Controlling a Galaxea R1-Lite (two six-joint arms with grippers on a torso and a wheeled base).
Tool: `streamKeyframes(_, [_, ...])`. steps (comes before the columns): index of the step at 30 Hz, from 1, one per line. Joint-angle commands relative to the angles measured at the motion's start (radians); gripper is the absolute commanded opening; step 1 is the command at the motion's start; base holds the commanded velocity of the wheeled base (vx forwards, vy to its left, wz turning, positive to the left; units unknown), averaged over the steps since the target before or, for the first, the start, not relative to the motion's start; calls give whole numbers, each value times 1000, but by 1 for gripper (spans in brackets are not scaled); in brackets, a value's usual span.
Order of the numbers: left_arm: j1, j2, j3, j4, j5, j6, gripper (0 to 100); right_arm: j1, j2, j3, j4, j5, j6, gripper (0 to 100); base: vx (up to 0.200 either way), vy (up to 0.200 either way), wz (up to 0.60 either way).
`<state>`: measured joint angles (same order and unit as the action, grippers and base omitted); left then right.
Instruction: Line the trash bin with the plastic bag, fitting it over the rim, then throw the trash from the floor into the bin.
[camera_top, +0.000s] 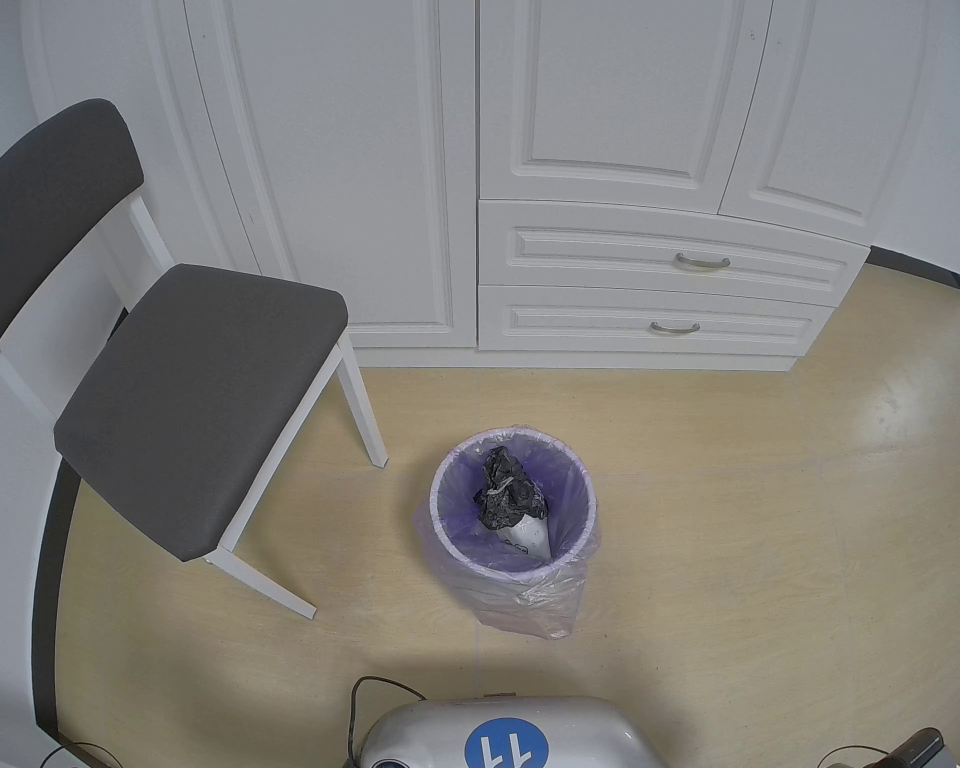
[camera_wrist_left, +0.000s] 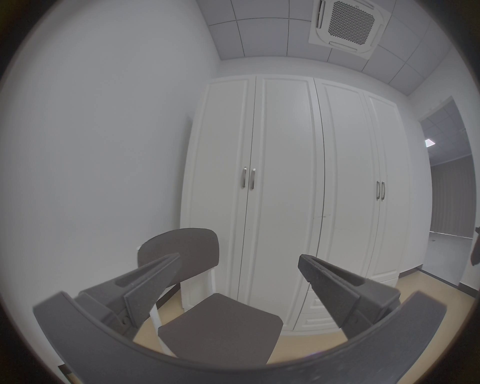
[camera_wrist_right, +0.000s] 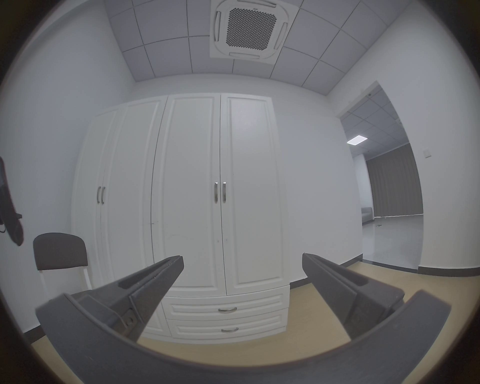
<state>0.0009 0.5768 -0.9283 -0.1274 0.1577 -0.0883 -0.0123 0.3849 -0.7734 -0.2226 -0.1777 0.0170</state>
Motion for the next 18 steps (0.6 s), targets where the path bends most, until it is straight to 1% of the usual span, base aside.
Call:
streamKeyframes(1, [31, -163, 29, 77, 3, -11, 100, 55, -216, 98, 20, -65, -3, 100, 0, 0, 0])
streamKeyframes(2, [31, -173, 28, 86, 5, -11, 100, 66, -227, 103, 25, -74, -3, 100, 0, 0, 0])
streamKeyframes(3, [31, -199, 22, 120, 5, -11, 100, 106, -268, 111, 63, -115, -9, 100, 0, 0, 0])
streamKeyframes(4, [30, -210, 19, 137, 5, -13, 100, 123, -285, 111, 94, -138, -12, 100, 0, 0, 0])
streamKeyframes(5, [28, -219, 17, 152, 5, -13, 100, 126, -287, 105, 109, -163, -6, 100, 0, 0, 0])
streamKeyframes(6, [22, -235, 17, 173, 5, -13, 100, 126, -287, 95, 120, -206, 0, 100, 0, 0, 0])
streamKeyframes(7, [21, -247, 19, 189, 3, -13, 100, 129, -285, 86, 121, -233, 4, 100, 0, 0, 0])
streamKeyframes(9, [27, -270, 26, 215, 3, -19, 100, 141, -285, 69, 127, -258, 1, 100, 0, 0, 0])
streamKeyframes(11, [30, -279, 26, 226, 3, -25, 100, 141, -285, 57, 132, -258, -2, 100, 0, 0, 0])
streamKeyframes(16, [31, -318, 17, 273, 5, -68, 100, 138, -284, -6, 198, -267, -42, 100, 0, 0, 0])
streamKeyframes(18, [31, -336, 17, 275, 6, -68, 100, 117, -285, -7, 204, -256, -54, 100, 0, 0, 0])
